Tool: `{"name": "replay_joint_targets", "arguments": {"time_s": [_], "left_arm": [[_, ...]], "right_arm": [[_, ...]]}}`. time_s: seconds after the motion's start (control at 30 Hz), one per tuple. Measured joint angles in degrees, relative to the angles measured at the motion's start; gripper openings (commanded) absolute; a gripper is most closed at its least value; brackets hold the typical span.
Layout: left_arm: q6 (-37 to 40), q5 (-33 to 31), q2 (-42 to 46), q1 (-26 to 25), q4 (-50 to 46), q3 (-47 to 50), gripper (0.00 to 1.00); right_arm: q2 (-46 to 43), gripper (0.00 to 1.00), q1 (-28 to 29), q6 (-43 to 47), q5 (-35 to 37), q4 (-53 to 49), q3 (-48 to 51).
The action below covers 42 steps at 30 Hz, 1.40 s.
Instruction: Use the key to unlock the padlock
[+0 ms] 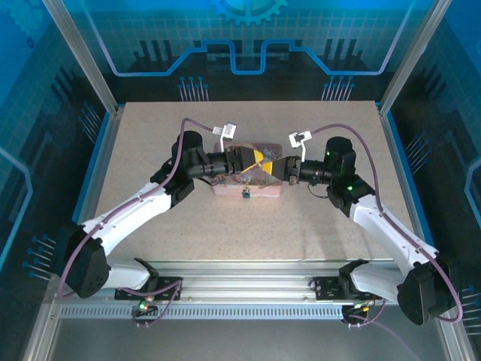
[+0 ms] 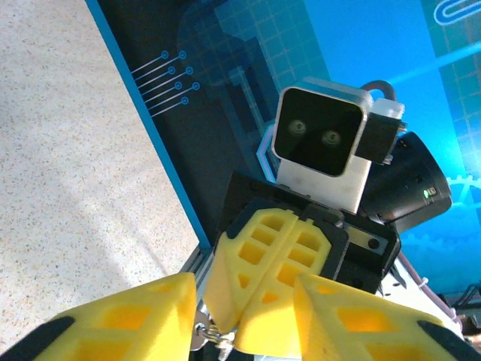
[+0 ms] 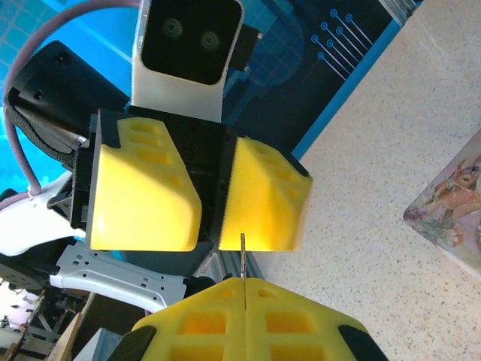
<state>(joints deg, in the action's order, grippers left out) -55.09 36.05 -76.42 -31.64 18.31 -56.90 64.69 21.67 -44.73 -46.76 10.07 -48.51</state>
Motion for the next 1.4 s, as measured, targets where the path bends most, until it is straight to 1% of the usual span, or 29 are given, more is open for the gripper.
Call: {"name": "replay_joint_targets", "arguments": {"time_s": [0.27,0.37,0.47,0.57,0.67,0.8,0.83,0.93,1.17,1.3,1.4], "left_arm": [[0.1,0.9,0.0,0.0,-0.2,-0.1,0.22],[0.2,0.9,0.0,0.0,-0.4,-0.1,0.15],[0.2,0.9,0.0,0.0,-0.3,-0.1,0.11],[0.4,1.1,0.0,0.1,-0.1,-0.1,0.0],[1.1,1.3,0.0,0.2,0.0,-0.1,0.0],[1.1,1.3,0.0,0.2,-0.1,-0.1,0.0],[1.0,1.3,0.0,0.2,-0.1,-0.1,0.0],[0.9,1.0,0.0,0.2,0.4,-0.1,0.0],[-0.7,0.7,0.0,0.2,2.9,0.0,0.0],[-1.6,0.6,0.0,0.2,4.0,0.2,0.0],[-1.9,0.4,0.0,0.2,4.3,0.3,0.0]], "right_arm": [[0.0,0.0,-0.5,0.3,-0.5,-0.4,0.0],[-0.1,0.0,-0.5,0.2,-0.7,-0.7,-0.9],[-0.1,0.0,-0.9,0.3,-0.8,-0.7,-1.7],[-0.1,0.0,-1.0,0.3,-0.7,-1.3,-1.7],[-0.1,0.0,-1.1,0.3,-0.9,-1.6,-1.7],[-0.1,0.28,-1.1,0.1,-0.8,-1.6,-1.7],[-0.3,0.34,-1.2,0.0,-0.6,-1.8,-1.7],[-1.3,0.42,-1.5,-0.5,0.3,-0.9,-1.5],[-3.5,0.44,-1.3,-3.1,2.8,4.0,1.0],[-3.3,0.38,-0.3,-3.9,3.7,5.7,1.3],[-2.8,0.36,0.5,-4.3,4.3,6.5,1.3]]}}
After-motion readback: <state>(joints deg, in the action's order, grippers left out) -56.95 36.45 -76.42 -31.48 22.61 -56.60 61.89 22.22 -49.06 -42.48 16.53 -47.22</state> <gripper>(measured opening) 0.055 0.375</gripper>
